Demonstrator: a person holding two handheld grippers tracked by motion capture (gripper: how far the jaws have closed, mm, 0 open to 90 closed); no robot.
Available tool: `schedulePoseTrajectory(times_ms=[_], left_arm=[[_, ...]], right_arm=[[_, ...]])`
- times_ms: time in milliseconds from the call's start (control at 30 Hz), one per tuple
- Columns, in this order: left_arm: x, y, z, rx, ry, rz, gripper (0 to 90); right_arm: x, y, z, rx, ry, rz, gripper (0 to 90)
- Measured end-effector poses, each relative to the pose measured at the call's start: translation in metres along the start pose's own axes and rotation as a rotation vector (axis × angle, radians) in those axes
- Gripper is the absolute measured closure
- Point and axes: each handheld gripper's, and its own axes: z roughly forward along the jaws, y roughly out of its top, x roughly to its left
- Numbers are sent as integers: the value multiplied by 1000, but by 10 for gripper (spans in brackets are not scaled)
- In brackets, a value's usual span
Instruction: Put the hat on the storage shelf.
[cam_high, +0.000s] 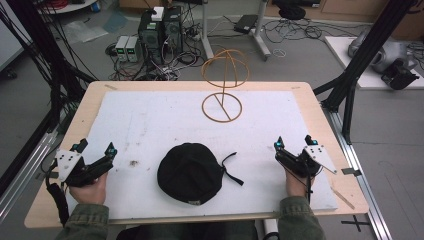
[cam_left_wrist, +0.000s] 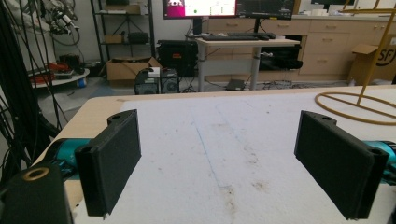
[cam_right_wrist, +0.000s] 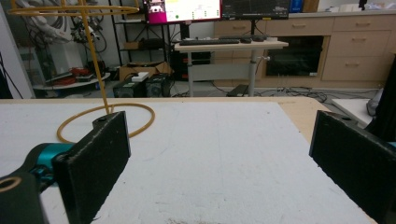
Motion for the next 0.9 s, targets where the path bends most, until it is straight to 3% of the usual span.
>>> schedulePoseTrajectory(times_ms=[300, 667, 900], left_arm=[[-4, 4, 1, -5, -22, 17, 149], [-27, 14, 4, -9, -112, 71, 150], [-30, 16, 7, -2, -174, 83, 150]], right_arm=[[0, 0, 1, 4, 4, -1, 43], [0, 0, 1, 5, 1, -5, 43], [1, -1, 1, 11, 6, -4, 43]])
